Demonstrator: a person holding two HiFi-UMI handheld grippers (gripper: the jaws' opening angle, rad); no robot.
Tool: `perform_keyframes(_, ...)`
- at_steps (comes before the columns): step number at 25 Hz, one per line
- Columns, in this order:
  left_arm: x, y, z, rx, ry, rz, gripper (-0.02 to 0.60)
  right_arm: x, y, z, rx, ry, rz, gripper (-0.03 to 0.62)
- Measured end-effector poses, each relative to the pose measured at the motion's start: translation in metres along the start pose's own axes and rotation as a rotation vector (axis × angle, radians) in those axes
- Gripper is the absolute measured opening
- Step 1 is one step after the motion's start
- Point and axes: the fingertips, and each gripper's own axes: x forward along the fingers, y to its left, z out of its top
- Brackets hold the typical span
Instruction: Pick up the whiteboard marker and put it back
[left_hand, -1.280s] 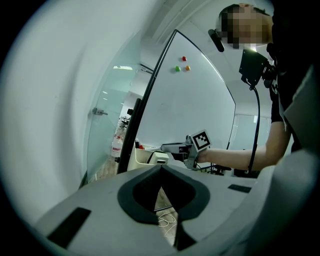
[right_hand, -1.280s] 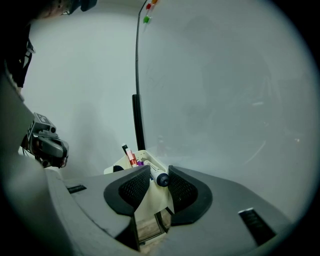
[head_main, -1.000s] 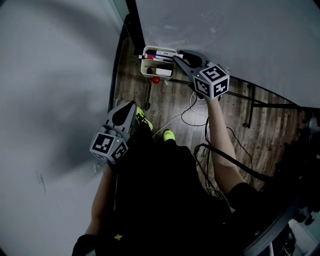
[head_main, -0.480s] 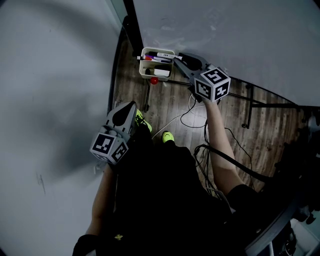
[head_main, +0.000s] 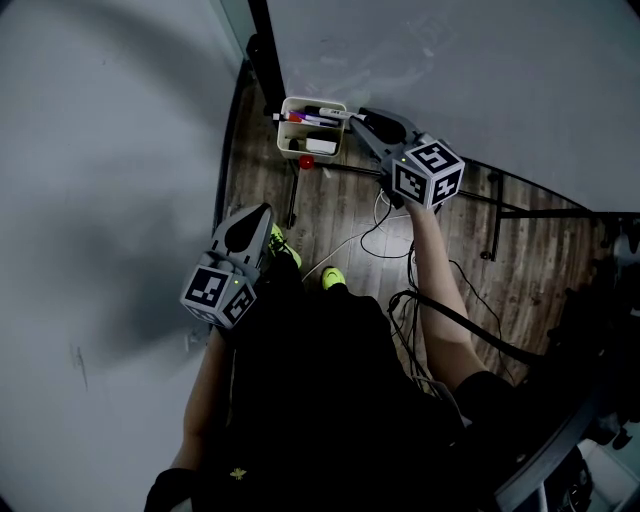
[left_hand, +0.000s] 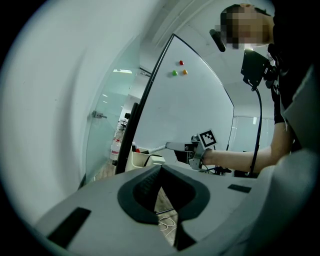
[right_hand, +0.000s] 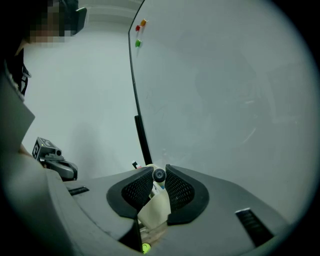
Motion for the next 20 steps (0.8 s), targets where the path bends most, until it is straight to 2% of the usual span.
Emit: perform_keyframes(20,0.005,-0.011,0.017,0.018,-0.051,-0.011,0.032,-0.037,0.038,0.052,-0.009,-0.108,0.083,0.072)
